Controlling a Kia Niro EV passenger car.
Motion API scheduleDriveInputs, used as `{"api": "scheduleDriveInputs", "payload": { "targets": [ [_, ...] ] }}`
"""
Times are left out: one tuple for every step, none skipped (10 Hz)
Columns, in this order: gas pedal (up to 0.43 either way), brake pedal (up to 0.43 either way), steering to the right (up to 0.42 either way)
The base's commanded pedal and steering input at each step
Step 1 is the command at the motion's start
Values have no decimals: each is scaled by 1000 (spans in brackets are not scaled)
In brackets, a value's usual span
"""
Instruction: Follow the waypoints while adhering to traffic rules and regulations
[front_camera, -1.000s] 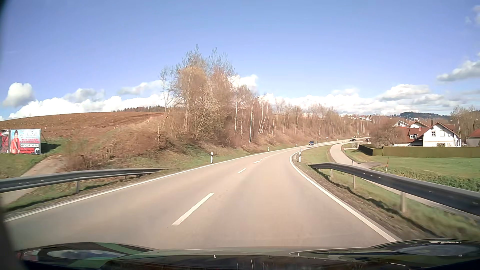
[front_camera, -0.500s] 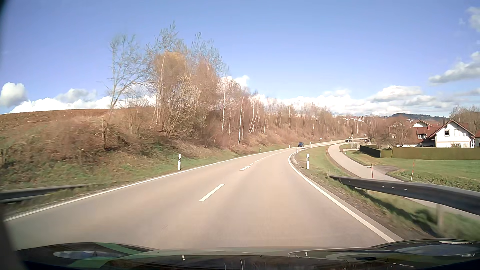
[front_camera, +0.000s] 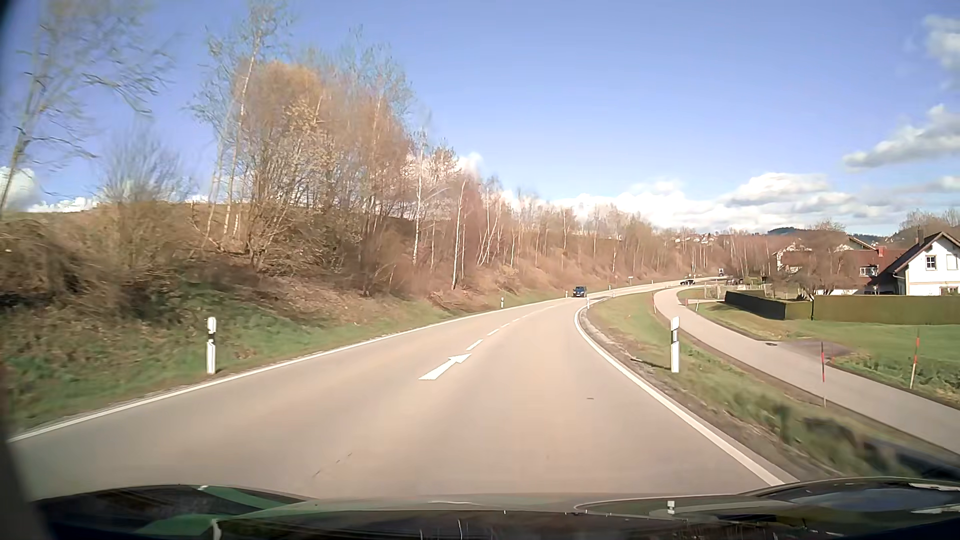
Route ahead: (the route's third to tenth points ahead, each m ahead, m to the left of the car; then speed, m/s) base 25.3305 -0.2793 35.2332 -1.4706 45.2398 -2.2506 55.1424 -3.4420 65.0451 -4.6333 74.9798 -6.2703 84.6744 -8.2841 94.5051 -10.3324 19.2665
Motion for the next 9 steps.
{"api": "scheduleDriveInputs", "payload": {
  "targets": [
    [67, 0, 13],
    [67, 0, 13],
    [67, 0, 12],
    [67, 0, 12],
    [67, 0, 11],
    [67, 0, 11],
    [79, 0, 11],
    [79, 0, 11],
    [79, 0, 10]
  ]
}}
